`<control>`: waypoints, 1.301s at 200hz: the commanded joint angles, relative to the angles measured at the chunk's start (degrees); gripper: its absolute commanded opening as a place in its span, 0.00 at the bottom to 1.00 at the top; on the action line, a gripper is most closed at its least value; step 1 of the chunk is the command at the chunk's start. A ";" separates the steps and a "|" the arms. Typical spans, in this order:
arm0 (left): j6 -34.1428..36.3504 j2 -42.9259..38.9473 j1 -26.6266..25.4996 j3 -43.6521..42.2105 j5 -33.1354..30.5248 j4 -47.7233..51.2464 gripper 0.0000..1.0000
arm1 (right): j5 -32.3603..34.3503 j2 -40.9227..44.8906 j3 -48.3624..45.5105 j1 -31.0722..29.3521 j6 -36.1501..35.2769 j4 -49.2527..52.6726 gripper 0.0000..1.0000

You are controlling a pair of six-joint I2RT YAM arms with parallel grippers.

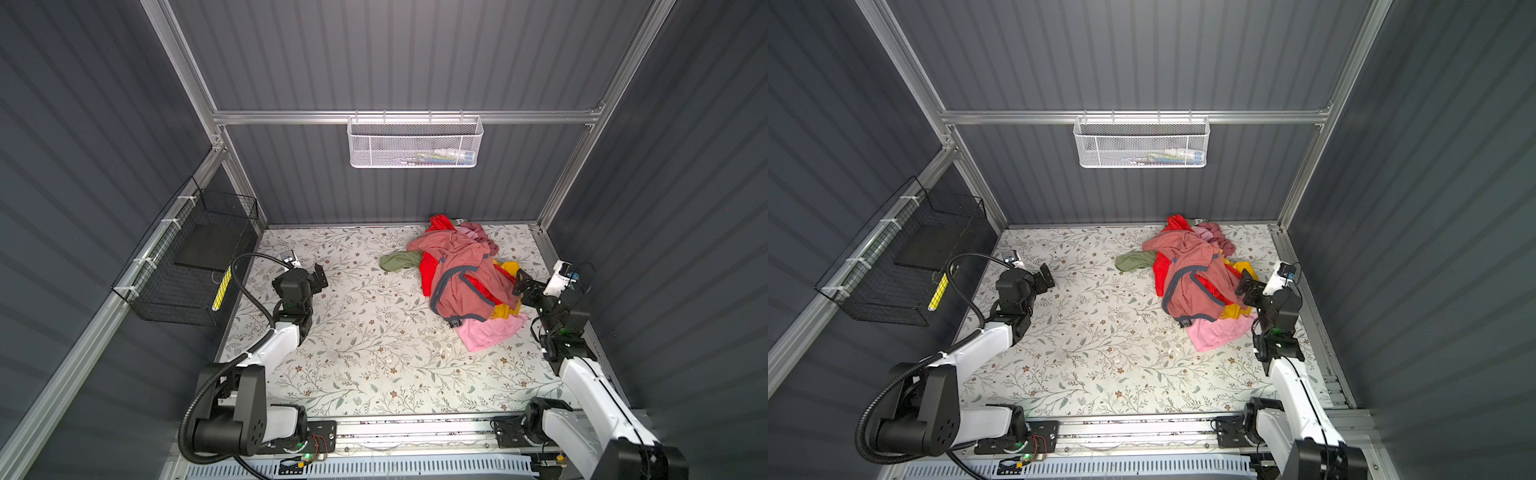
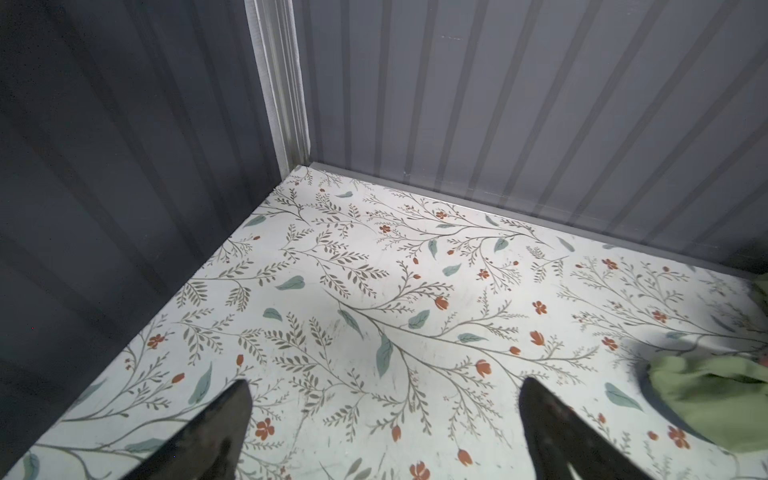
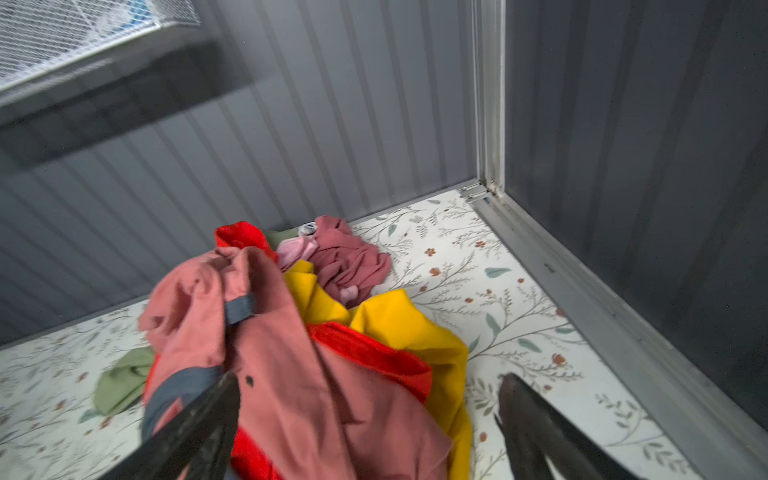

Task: Pick out a specific cloth from the pile
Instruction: 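Reach the right gripper over the pile toward the pink sweatshirt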

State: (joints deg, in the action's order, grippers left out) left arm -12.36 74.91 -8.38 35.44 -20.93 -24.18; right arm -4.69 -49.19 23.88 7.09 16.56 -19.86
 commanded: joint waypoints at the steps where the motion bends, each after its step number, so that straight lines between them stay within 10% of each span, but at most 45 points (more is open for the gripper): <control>1: -3.39 -1.66 -3.04 -1.35 1.29 6.63 1.00 | -7.61 3.78 0.38 -0.51 6.55 12.25 0.90; 93: -7.30 -0.95 -9.45 -3.51 3.09 6.97 1.00 | 9.41 2.64 6.84 -25.51 3.08 23.47 0.77; 176: -9.85 -5.91 -9.45 -7.27 -2.15 12.58 1.00 | 31.37 -27.35 30.78 -48.74 -16.89 33.60 0.76; 260: -11.08 -8.31 -9.46 -7.67 -3.34 16.18 1.00 | 35.41 -55.90 56.09 -52.93 -31.42 43.05 0.76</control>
State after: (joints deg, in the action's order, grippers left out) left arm -22.39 67.99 -17.69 28.42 -23.16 -9.93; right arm 28.38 -100.57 75.24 -45.50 -8.49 18.98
